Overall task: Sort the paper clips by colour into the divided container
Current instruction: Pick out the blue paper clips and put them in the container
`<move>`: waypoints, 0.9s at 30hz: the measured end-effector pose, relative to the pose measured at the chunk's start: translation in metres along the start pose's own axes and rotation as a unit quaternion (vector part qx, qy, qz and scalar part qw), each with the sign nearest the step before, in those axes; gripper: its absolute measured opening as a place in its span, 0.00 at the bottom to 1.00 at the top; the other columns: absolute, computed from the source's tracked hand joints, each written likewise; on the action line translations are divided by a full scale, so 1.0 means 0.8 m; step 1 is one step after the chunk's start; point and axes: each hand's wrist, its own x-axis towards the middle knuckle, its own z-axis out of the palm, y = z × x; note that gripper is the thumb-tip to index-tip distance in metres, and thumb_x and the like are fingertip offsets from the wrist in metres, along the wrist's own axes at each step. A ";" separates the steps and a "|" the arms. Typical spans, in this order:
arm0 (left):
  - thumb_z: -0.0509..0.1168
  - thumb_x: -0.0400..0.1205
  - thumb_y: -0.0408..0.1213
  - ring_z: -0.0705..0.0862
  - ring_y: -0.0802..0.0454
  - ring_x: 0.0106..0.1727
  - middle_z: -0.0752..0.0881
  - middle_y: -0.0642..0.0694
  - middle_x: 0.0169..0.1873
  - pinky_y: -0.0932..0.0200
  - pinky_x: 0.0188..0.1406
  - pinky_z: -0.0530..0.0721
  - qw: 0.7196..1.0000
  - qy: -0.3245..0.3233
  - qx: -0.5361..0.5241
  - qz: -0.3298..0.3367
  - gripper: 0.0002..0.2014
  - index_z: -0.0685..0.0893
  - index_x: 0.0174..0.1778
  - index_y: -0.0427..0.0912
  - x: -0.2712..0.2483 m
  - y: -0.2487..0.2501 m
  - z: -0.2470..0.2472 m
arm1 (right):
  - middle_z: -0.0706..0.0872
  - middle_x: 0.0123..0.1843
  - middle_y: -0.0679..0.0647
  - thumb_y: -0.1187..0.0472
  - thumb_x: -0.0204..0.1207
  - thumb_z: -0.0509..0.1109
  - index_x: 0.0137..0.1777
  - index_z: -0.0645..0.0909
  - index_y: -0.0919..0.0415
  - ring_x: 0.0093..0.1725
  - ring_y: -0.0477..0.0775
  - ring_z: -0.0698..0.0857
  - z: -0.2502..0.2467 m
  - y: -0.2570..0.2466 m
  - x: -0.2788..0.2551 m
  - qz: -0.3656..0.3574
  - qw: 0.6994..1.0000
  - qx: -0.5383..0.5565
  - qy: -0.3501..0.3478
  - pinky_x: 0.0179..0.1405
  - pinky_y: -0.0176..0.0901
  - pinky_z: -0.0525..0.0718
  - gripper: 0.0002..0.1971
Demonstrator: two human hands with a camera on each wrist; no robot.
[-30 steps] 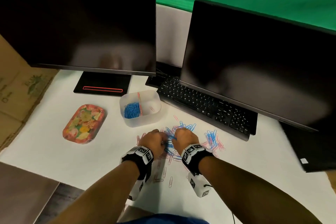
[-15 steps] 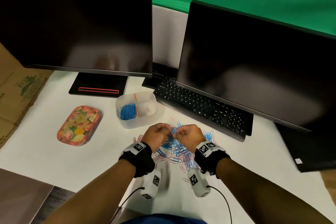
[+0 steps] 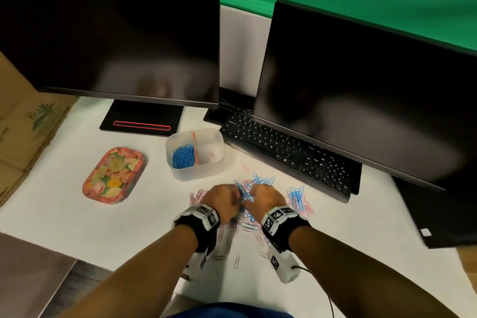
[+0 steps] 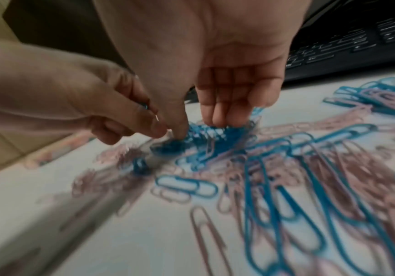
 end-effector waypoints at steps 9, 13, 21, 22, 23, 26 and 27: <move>0.67 0.75 0.37 0.84 0.44 0.50 0.81 0.47 0.50 0.55 0.51 0.83 0.990 0.016 0.130 0.047 0.03 0.84 0.44 0.48 0.004 -0.015 0.011 | 0.84 0.54 0.56 0.62 0.79 0.62 0.52 0.82 0.58 0.51 0.58 0.85 0.008 0.016 0.000 -0.029 0.999 -0.025 0.037 0.48 0.46 0.84 0.08; 0.70 0.75 0.38 0.85 0.47 0.47 0.85 0.49 0.45 0.58 0.47 0.82 0.996 0.031 0.072 0.035 0.03 0.83 0.39 0.51 0.007 -0.021 0.005 | 0.86 0.44 0.52 0.61 0.76 0.63 0.43 0.83 0.55 0.42 0.53 0.85 0.001 0.030 -0.003 -0.011 0.997 0.071 0.021 0.39 0.39 0.82 0.07; 0.72 0.76 0.31 0.79 0.56 0.34 0.85 0.46 0.37 0.66 0.38 0.76 0.954 -0.022 -0.298 -0.028 0.10 0.88 0.50 0.50 0.002 -0.014 -0.009 | 0.86 0.36 0.45 0.59 0.74 0.72 0.39 0.84 0.51 0.36 0.44 0.83 -0.022 0.050 -0.011 -0.051 0.965 0.255 0.003 0.36 0.32 0.77 0.03; 0.69 0.78 0.30 0.75 0.56 0.30 0.83 0.44 0.37 0.65 0.31 0.74 0.940 -0.039 -0.335 -0.047 0.11 0.88 0.53 0.48 0.000 -0.011 -0.011 | 0.86 0.35 0.45 0.59 0.74 0.73 0.38 0.84 0.51 0.36 0.43 0.82 -0.024 0.049 -0.013 -0.055 0.962 0.268 0.008 0.36 0.31 0.78 0.04; 0.65 0.80 0.28 0.71 0.56 0.27 0.81 0.41 0.36 0.65 0.25 0.69 0.917 -0.048 -0.391 -0.066 0.12 0.88 0.53 0.45 -0.001 -0.009 -0.011 | 0.87 0.35 0.46 0.59 0.74 0.74 0.37 0.84 0.50 0.35 0.43 0.82 -0.026 0.048 -0.014 -0.059 0.958 0.281 0.010 0.37 0.32 0.78 0.05; 0.55 0.80 0.26 0.68 0.55 0.25 0.77 0.42 0.33 0.64 0.22 0.62 0.828 -0.055 -0.547 -0.108 0.13 0.85 0.49 0.37 -0.004 0.000 -0.011 | 0.87 0.34 0.49 0.60 0.72 0.76 0.35 0.84 0.51 0.34 0.44 0.82 -0.029 0.034 -0.018 -0.074 0.939 0.336 0.003 0.38 0.35 0.79 0.07; 0.53 0.79 0.28 0.69 0.53 0.27 0.76 0.43 0.32 0.62 0.24 0.63 0.802 -0.063 -0.582 -0.115 0.12 0.83 0.47 0.37 -0.007 0.006 -0.013 | 0.88 0.34 0.49 0.60 0.72 0.76 0.35 0.85 0.52 0.34 0.44 0.82 -0.029 0.027 -0.018 -0.078 0.933 0.352 0.001 0.38 0.35 0.79 0.06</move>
